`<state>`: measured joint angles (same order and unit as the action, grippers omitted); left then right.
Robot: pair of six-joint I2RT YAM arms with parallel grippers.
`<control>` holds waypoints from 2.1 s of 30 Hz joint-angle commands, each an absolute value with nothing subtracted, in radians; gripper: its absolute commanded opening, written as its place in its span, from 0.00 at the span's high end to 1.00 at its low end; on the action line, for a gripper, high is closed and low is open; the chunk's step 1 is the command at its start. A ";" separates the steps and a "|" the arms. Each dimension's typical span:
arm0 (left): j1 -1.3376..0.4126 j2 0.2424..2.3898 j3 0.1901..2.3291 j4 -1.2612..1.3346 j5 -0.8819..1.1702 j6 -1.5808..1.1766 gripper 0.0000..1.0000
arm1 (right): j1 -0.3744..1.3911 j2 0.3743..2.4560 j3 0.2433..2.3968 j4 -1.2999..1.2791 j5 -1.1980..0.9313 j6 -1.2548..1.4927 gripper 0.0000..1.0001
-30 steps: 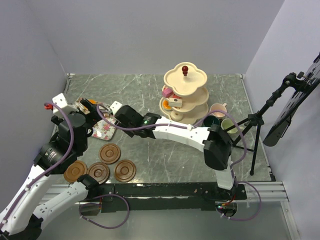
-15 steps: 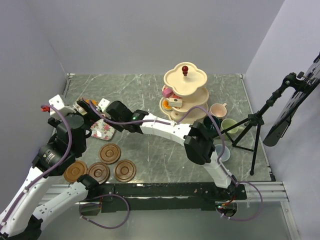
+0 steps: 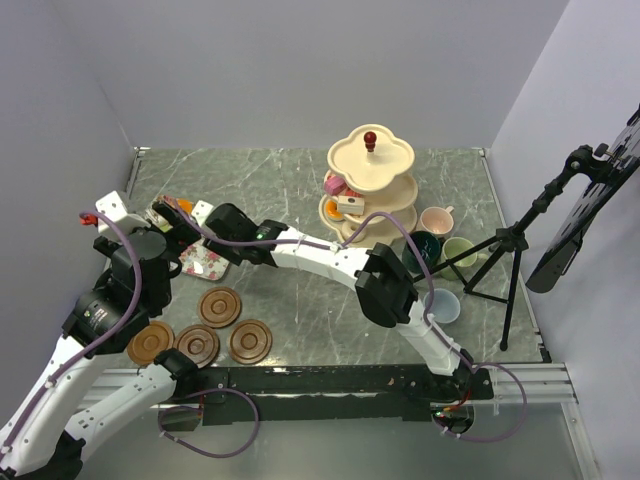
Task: Serve the afternoon tea
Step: Pick up the desert from the tray.
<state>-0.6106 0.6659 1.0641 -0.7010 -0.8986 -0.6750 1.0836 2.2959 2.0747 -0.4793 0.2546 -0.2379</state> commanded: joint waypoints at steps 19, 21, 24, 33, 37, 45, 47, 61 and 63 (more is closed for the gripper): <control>-0.617 0.655 1.074 -0.678 -0.916 -0.684 0.00 | 1.091 2.257 2.073 -0.493 0.333 -0.256 0.70; -0.618 0.658 1.074 -0.676 -0.914 -0.683 0.00 | 1.091 2.238 2.060 -0.485 0.334 -0.256 0.71; -0.617 0.660 1.075 -0.678 -0.914 -0.681 0.00 | 1.091 2.217 2.045 -0.482 0.342 -0.255 0.77; -0.617 0.658 1.078 -0.680 -0.916 -0.684 0.00 | 1.094 2.082 1.947 -0.468 0.377 -0.227 0.82; -0.617 0.664 1.075 -0.675 -0.908 -0.686 0.00 | 1.100 2.007 1.888 -0.469 0.379 -0.195 0.83; -0.617 0.672 1.072 -0.667 -0.893 -0.683 0.00 | 1.120 1.916 1.804 -0.521 0.414 -0.131 0.85; -0.618 0.672 1.074 -0.666 -0.891 -0.686 0.00 | 1.123 1.887 1.772 -0.528 0.431 -0.112 0.86; -0.618 0.678 1.065 -0.657 -0.867 -0.692 0.00 | 1.129 1.626 1.598 -0.757 0.635 0.119 0.88; -0.617 0.680 1.063 -0.652 -0.865 -0.690 0.00 | 1.131 1.591 1.595 -0.822 0.658 0.162 0.89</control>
